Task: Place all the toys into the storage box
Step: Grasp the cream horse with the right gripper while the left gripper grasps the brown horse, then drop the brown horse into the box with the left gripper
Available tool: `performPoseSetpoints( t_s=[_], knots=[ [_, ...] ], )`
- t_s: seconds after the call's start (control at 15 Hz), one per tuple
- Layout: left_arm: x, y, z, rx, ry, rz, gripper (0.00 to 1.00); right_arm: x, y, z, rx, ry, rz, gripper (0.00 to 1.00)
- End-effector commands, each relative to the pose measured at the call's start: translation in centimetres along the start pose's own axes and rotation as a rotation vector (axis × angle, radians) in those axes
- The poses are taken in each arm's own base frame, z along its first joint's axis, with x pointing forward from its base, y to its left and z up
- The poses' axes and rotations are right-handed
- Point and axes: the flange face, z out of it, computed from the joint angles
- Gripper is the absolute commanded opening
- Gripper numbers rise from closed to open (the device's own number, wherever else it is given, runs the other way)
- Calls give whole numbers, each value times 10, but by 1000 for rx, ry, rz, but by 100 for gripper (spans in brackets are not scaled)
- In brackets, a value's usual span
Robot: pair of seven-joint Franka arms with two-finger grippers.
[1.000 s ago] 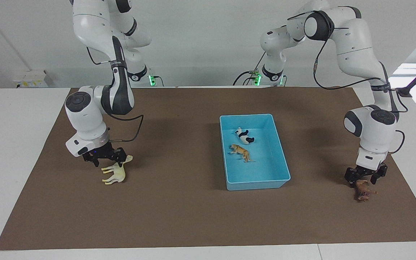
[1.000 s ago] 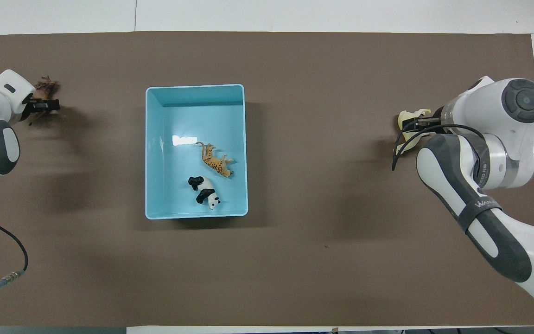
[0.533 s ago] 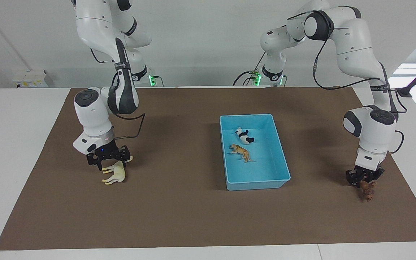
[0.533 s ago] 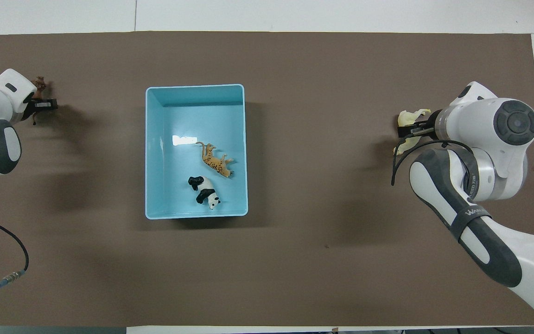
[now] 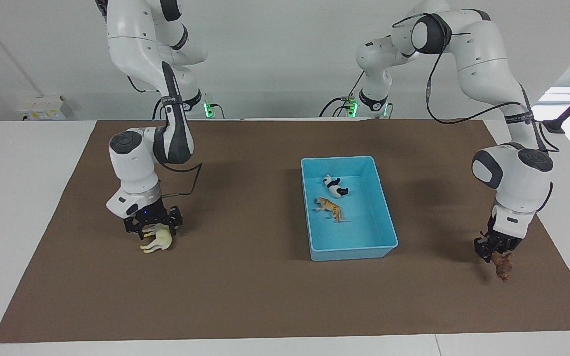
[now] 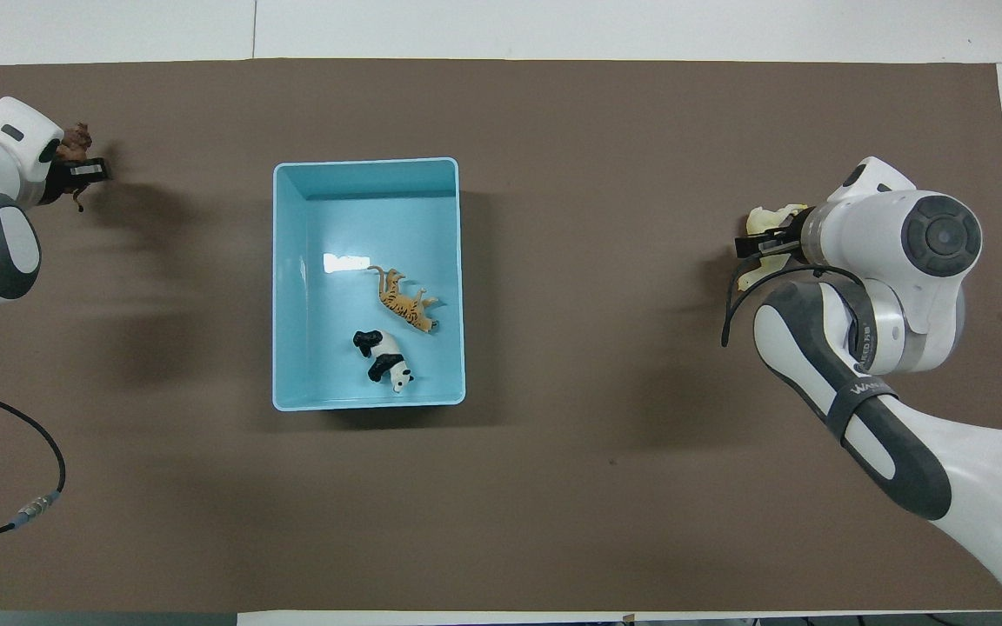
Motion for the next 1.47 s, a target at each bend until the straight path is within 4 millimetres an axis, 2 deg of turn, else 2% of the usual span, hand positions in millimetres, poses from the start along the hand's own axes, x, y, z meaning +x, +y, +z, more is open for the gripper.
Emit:
performPoseSetpoints(
  t_s=[0.0,0.07,0.2,0.27,0.4,0.47,0.6,0.67,0.73,0.8,0.87,1.07,1.13,1.2,1.27,1.4],
  knots=[
    [1,38,-64,-7,-72,-95,25,7,2,2,0,2,-15,100],
    [-3,60,-85,-11,-107,-136,25,6,1,7,2,-2,-13,100],
    [-20,125,-124,-22,-186,-241,26,5,2,8,2,-4,-8,100],
    [-29,151,-137,-27,-209,-279,26,4,1,9,3,-5,-8,100],
    [-53,215,-145,-41,-238,-307,26,2,0,15,4,-13,-10,100],
    [-70,241,-147,-37,-252,-329,27,3,0,15,2,-6,-11,90],
    [-107,285,-146,-28,-275,-337,31,3,-2,15,3,-4,-12,23],
    [-125,294,-142,-26,-279,-343,36,3,-2,15,2,-4,-11,0],
    [-144,303,-136,-30,-277,-333,44,4,-2,14,3,-1,-10,0],
    [-159,310,-134,-39,-269,-320,74,4,-3,14,2,-1,-14,0],
    [-166,314,-135,-37,-274,-306,100,6,-4,12,3,3,-17,0],
    [-163,312,-148,-19,-297,-291,100,23,-15,-6,9,-6,-35,0],
    [-160,306,-158,-13,-302,-291,100,35,-20,-20,13,-20,-34,0],
    [-155,296,-171,-12,-297,-291,100,50,-26,-38,19,-47,-12,0],
    [-146,278,-182,-15,-290,-285,100,69,-40,-64,25,-69,13,0],
    [-124,234,-202,-13,-285,-271,100,104,-92,-119,37,-107,63,0]
  ],
)
